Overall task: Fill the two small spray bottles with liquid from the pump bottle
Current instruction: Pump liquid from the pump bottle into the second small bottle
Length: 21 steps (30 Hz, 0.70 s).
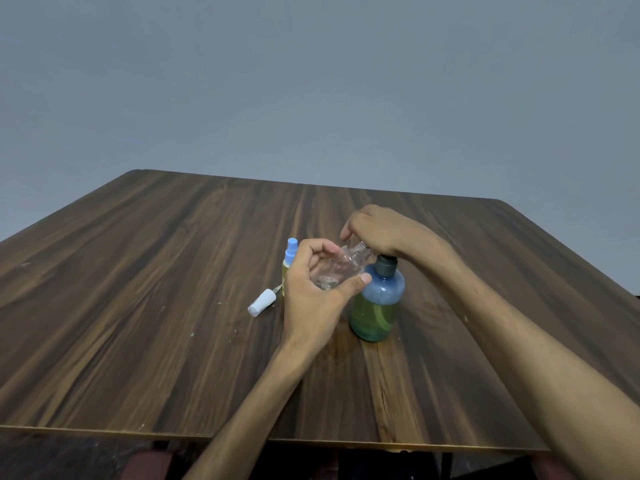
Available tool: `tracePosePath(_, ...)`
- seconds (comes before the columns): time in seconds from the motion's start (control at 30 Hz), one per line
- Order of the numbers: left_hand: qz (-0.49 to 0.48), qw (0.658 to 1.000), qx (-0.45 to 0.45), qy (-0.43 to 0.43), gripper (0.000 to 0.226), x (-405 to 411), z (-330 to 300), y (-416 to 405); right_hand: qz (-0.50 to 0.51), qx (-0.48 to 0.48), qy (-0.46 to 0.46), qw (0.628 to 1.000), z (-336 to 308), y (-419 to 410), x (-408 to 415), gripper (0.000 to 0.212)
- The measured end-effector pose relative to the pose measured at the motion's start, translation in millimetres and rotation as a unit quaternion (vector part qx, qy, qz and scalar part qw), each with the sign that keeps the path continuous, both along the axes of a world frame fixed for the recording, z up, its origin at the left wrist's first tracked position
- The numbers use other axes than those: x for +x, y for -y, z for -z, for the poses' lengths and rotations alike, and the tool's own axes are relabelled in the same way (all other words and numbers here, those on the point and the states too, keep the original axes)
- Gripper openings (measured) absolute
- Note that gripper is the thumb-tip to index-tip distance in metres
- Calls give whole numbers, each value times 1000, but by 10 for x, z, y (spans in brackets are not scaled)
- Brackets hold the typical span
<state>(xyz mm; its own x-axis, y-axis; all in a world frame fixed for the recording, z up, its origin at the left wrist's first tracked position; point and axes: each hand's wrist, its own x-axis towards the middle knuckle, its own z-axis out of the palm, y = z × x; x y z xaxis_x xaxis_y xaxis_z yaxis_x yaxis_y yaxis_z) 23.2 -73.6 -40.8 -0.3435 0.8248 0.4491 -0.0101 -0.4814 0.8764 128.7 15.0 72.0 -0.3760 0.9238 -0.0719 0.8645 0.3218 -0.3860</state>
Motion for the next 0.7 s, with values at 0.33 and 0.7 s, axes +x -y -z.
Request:
tracePosePath(0.33,1,1000,-5,5,47,-7,25,5,-8,-17,19,1000,18,30,-22,39)
tracePosePath(0.7,3,1000,-4,7,48,-8,24,9,24,23,-34,999,-34,49,30,41)
